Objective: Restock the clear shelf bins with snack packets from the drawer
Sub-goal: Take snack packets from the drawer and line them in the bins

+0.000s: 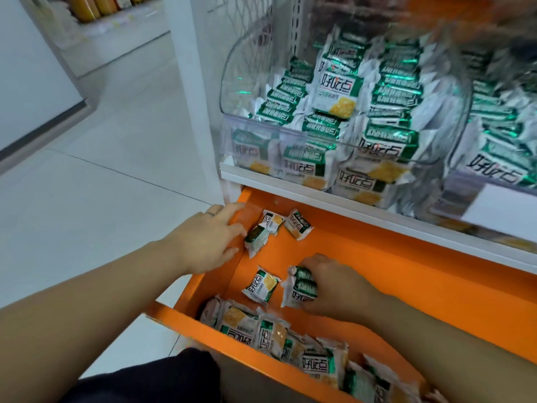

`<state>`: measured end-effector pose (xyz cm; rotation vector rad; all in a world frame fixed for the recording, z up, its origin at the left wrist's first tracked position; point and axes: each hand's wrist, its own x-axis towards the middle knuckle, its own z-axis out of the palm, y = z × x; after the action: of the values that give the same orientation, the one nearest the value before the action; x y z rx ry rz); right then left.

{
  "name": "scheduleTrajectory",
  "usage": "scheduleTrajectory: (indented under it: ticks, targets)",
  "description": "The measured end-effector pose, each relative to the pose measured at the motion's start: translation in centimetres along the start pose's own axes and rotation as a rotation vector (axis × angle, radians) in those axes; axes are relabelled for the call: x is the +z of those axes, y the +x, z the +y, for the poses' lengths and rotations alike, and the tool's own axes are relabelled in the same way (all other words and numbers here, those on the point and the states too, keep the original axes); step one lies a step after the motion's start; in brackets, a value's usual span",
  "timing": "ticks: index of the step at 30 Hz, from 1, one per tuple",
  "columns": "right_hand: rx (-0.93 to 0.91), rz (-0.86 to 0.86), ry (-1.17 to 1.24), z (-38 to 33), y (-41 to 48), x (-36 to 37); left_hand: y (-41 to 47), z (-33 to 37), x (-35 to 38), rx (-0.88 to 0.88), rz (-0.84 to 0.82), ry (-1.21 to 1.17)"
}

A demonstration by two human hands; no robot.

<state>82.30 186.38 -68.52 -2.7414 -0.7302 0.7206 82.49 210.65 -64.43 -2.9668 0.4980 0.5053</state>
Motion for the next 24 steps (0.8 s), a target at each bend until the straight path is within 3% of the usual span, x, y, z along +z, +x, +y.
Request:
scheduleTrajectory:
  ticks: [2,4,7,13,19,24]
  targets:
    - [-0.063,0.055,-0.036,-1.5,-2.7,-2.6,-1.3,0.7,-2.4,-0.021,-0.067,-0.024]
    - [-0.122,0.125,-0.060,-3.0,-4.9,-5.5,-2.7,1.5,-5.2,-0.085,-0.029,-0.112]
    - [-0.154,0.204,-0.083,-5.0,-7.3,-10.0,-4.5,2.7,-8.9,-0.191,0.171,-0.208]
    - [-0.175,0.355,-0.179,-8.1,-9.6,-18.1,-6.3,4.4,-10.8,-0.316,0.497,-0.616]
    - [-0.114,0.589,-0.132,-9.2,-7.3,-23.5,-4.9,4.8,-12.8,-0.323,0.579,-0.536]
    - [-0.034,0.592,-0.117,-8.1,-2.1,-24.5,-3.5,3.9,-13.7,-0.355,0.533,-0.524]
